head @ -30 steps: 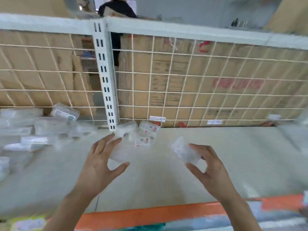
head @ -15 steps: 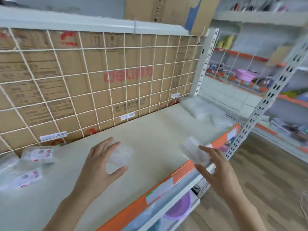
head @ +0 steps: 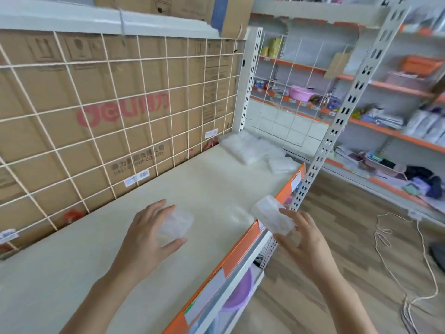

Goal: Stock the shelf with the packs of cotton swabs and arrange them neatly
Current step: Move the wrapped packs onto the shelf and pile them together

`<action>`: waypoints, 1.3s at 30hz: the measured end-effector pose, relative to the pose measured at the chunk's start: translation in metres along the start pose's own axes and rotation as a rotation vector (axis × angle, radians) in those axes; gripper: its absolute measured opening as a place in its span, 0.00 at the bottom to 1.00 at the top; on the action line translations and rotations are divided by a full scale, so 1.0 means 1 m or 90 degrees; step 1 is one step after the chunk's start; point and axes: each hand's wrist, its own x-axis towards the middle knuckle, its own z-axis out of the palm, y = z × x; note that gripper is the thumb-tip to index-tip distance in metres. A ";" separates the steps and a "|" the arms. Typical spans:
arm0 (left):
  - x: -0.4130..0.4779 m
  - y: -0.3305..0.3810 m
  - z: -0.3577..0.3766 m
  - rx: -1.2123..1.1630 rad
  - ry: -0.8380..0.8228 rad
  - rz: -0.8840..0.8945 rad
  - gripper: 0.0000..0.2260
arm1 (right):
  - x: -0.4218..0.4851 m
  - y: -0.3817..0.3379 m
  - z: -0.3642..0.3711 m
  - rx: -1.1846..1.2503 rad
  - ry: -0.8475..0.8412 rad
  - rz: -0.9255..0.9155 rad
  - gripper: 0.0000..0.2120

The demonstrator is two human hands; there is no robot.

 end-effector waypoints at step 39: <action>0.273 0.000 0.207 -0.035 -0.055 -0.031 0.22 | 0.234 0.147 0.051 -0.227 0.020 -0.043 0.25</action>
